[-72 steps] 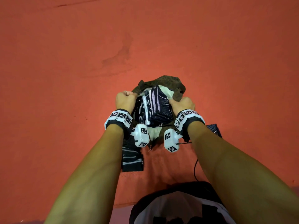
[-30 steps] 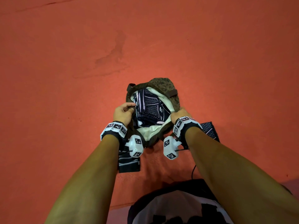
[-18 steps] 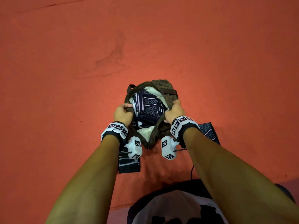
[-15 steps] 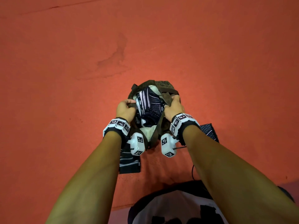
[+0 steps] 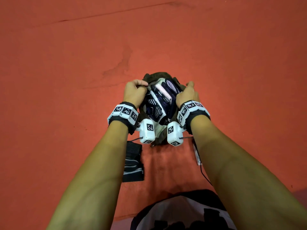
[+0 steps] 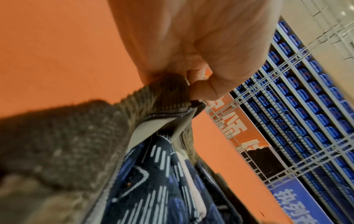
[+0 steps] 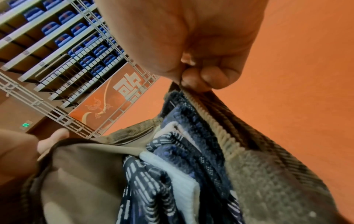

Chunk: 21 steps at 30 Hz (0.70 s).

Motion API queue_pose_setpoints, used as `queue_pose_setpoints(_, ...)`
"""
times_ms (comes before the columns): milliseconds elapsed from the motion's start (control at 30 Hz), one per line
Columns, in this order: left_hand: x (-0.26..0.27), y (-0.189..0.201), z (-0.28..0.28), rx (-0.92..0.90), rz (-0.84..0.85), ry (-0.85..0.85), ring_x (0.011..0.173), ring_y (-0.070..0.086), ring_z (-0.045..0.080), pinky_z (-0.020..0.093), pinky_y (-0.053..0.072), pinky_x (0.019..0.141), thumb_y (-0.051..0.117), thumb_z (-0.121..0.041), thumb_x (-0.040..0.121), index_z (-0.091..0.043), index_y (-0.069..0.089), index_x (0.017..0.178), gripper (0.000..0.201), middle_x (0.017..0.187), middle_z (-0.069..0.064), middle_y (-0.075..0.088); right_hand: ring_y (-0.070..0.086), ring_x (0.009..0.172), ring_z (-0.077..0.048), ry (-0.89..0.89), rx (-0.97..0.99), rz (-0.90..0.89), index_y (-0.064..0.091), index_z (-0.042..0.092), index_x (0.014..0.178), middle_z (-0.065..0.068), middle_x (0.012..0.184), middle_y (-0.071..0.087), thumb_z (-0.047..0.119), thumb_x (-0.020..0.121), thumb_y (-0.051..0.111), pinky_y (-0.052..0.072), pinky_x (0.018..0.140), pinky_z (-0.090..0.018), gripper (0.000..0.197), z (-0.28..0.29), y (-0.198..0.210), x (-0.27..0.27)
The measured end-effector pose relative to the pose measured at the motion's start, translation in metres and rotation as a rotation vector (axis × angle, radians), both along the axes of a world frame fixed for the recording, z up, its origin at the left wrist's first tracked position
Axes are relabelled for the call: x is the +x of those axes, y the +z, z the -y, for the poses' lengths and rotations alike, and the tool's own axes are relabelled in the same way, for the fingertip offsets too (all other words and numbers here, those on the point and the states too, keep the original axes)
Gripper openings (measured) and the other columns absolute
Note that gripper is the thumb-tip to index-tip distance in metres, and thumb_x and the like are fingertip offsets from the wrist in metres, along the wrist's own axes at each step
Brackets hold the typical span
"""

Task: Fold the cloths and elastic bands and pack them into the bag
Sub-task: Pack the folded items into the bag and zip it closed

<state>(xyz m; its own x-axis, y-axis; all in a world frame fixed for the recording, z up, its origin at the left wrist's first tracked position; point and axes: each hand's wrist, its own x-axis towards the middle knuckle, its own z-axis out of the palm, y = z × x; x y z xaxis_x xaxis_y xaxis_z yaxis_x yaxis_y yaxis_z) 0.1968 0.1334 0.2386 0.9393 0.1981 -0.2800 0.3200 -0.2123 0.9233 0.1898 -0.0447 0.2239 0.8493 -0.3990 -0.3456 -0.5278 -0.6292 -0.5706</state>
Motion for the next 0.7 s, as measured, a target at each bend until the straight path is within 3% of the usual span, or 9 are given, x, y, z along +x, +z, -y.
queue_pose_setpoints(133, 0.002, 0.009, -0.003, -0.014, -0.004, 0.001, 0.067, 0.063, 0.012, 0.022, 0.051, 0.061, 0.045, 0.009, 0.08, -0.015, 0.063, 0.084, 0.031, 0.088, 0.011, 0.076, 0.062, 0.099, -0.038, -0.003, 0.033, -0.011, 0.041, 0.008, 0.136, -0.017, 0.11, 0.062, 0.005, 0.088, 0.051, 0.052, 0.077, -0.04, 0.049, 0.002, 0.008, 0.009)
queue_pose_setpoints(233, -0.002, 0.01, -0.009, -0.014, -0.031, 0.049, 0.06, 0.062, 0.007, 0.016, 0.047, 0.055, 0.044, 0.01, 0.082, -0.015, 0.063, 0.081, 0.031, 0.062, -0.006, 0.071, 0.061, 0.103, -0.039, -0.015, 0.033, -0.011, 0.04, 0.007, 0.137, -0.017, 0.112, 0.061, 0.004, 0.086, 0.054, 0.054, 0.082, -0.041, 0.053, 0.009, 0.011, 0.011)
queue_pose_setpoints(267, -0.003, 0.009, -0.012, 0.0, -0.041, 0.07, 0.06, 0.062, 0.009, 0.015, 0.046, 0.053, 0.045, 0.008, 0.082, -0.015, 0.064, 0.079, 0.031, 0.058, -0.007, 0.067, 0.061, 0.104, -0.039, -0.032, 0.026, -0.008, 0.039, 0.006, 0.139, -0.018, 0.113, 0.061, 0.004, 0.087, 0.053, 0.053, 0.081, -0.04, 0.054, 0.013, 0.012, 0.011)
queue_pose_setpoints(367, -0.002, 0.008, -0.024, 0.018, -0.061, 0.109, 0.065, 0.061, 0.018, 0.02, 0.046, 0.056, 0.046, 0.006, 0.079, -0.017, 0.066, 0.076, 0.031, 0.065, 0.004, 0.064, 0.061, 0.106, -0.04, -0.1, 0.011, -0.004, 0.034, 0.004, 0.142, -0.02, 0.119, 0.06, 0.003, 0.09, 0.052, 0.049, 0.077, -0.039, 0.055, 0.023, 0.019, 0.012)
queue_pose_setpoints(533, -0.005, 0.016, -0.018, -0.008, -0.112, 0.002, 0.05, 0.057, 0.005, 0.014, 0.043, 0.049, 0.041, 0.012, 0.082, -0.012, 0.062, 0.082, 0.032, 0.05, -0.008, 0.064, 0.061, 0.103, -0.038, -0.013, 0.016, -0.007, 0.043, 0.005, 0.135, -0.018, 0.114, 0.061, 0.004, 0.09, 0.048, 0.046, 0.071, -0.036, 0.045, 0.014, 0.022, 0.011)
queue_pose_setpoints(700, -0.017, 0.007, -0.015, -0.023, -0.173, -0.054, 0.057, 0.053, 0.012, 0.018, 0.043, 0.049, 0.036, 0.014, 0.081, -0.011, 0.063, 0.081, 0.037, 0.057, -0.008, 0.067, 0.054, 0.079, -0.034, 0.061, 0.027, -0.064, 0.058, 0.0, 0.106, -0.02, 0.105, 0.064, 0.008, 0.092, 0.047, 0.039, 0.064, -0.033, 0.019, 0.005, 0.01, -0.001)
